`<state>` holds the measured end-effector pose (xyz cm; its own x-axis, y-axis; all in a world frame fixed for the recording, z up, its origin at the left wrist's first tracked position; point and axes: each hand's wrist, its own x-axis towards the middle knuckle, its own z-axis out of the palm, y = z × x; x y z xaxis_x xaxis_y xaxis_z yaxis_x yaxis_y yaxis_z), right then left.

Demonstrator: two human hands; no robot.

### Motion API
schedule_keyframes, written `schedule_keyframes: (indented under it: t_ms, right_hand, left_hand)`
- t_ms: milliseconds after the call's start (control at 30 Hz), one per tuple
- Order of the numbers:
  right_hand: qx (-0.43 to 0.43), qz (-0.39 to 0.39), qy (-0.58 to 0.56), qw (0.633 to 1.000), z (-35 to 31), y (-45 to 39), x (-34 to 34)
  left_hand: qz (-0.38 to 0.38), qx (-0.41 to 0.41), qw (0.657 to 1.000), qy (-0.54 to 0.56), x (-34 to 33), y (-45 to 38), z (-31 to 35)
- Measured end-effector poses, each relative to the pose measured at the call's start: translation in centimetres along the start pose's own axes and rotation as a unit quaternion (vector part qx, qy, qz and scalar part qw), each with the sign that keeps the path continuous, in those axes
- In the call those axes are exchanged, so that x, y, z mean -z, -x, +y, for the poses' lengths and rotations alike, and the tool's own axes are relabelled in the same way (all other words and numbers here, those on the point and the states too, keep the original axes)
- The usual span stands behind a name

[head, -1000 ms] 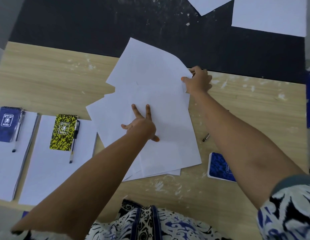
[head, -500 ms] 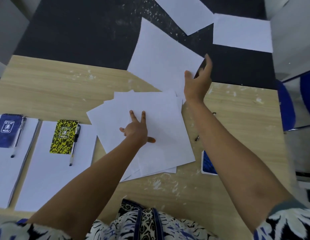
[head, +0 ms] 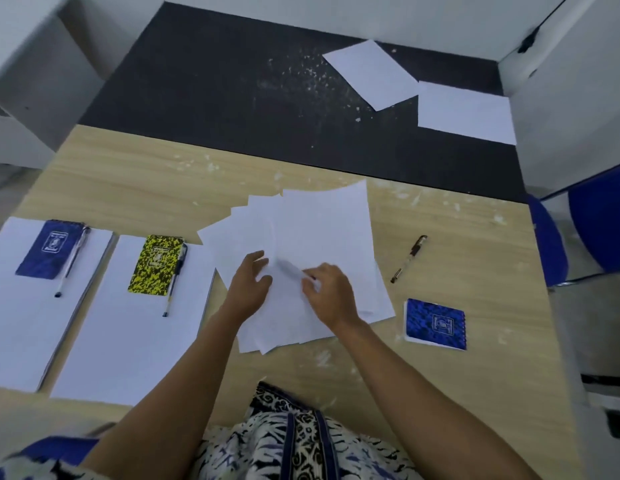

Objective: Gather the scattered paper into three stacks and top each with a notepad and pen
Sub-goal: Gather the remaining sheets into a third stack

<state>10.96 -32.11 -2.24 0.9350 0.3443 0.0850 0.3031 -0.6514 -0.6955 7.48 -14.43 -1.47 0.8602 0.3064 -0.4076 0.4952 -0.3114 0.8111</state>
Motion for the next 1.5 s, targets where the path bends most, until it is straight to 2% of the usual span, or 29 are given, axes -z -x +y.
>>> schedule_keyframes:
  t_ms: [67, 167, 267, 367, 500, 600, 733, 800, 900, 967, 1067, 1300, 1500]
  right_hand:
    - [-0.025, -0.06, -0.01, 0.998, 0.1, 1.7, -1.2]
    - [-0.061, -0.135, -0.027, 0.989, -0.3, 3.3, -1.9]
    - [-0.09, -0.196, -0.073, 0.974, -0.8, 3.9, -1.5]
    - [-0.115, -0.159, -0.08, 0.977, -0.8, 4.4, -0.7]
    - [-0.16, -0.061, -0.007, 0.985, 0.4, 4.6, 0.7]
    - [-0.232, -0.105, 0.124, 0.959, 1.2, 5.1, 1.7]
    - [-0.271, -0.201, 0.188, 0.922, 1.7, 6.2, 1.9]
    - [-0.266, -0.177, 0.203, 0.925, 1.6, 6.6, 1.9]
    - [-0.293, -0.102, 0.204, 0.928, 1.4, 6.6, 2.2]
    - [-0.326, -0.106, 0.189, 0.92, 1.5, 6.4, 2.5]
    - [-0.345, -0.154, 0.184, 0.907, 1.7, 6.2, 2.8]
    - [-0.337, -0.107, 0.178, 0.918, 1.3, 5.9, 3.2]
    - [-0.317, -0.172, 0.192, 0.913, 1.8, 6.2, 3.7]
  left_hand:
    - [0.038, -0.005, 0.998, 0.046, 0.6, 0.8, 0.0]
    - [0.088, -0.013, 0.996, 0.0, 0.8, 1.3, -0.2]
    - [0.017, 0.023, 0.996, -0.087, 0.1, 0.9, -0.8]
    - [-0.045, 0.018, 0.97, -0.24, -0.7, 1.2, -1.2]
    - [-0.036, 0.006, 0.956, -0.292, -1.1, 1.9, -2.2]
    - [-0.039, -0.013, 0.942, -0.333, -1.2, 2.5, -2.9]
    - [-0.043, -0.021, 0.934, -0.354, -1.5, 2.9, -3.0]
    - [-0.032, -0.001, 0.944, -0.329, -1.6, 3.1, -2.8]
    - [0.048, 0.076, 0.97, -0.226, -2.2, 3.8, -2.4]
    - [0.094, 0.124, 0.972, -0.175, -2.2, 4.0, -2.5]
    - [0.117, 0.16, 0.972, -0.124, -1.7, 3.7, -2.8]
    - [0.135, 0.15, 0.979, -0.006, -0.7, 2.4, -2.4]
    - [0.081, 0.16, 0.979, 0.092, 0.3, 2.0, -2.3]
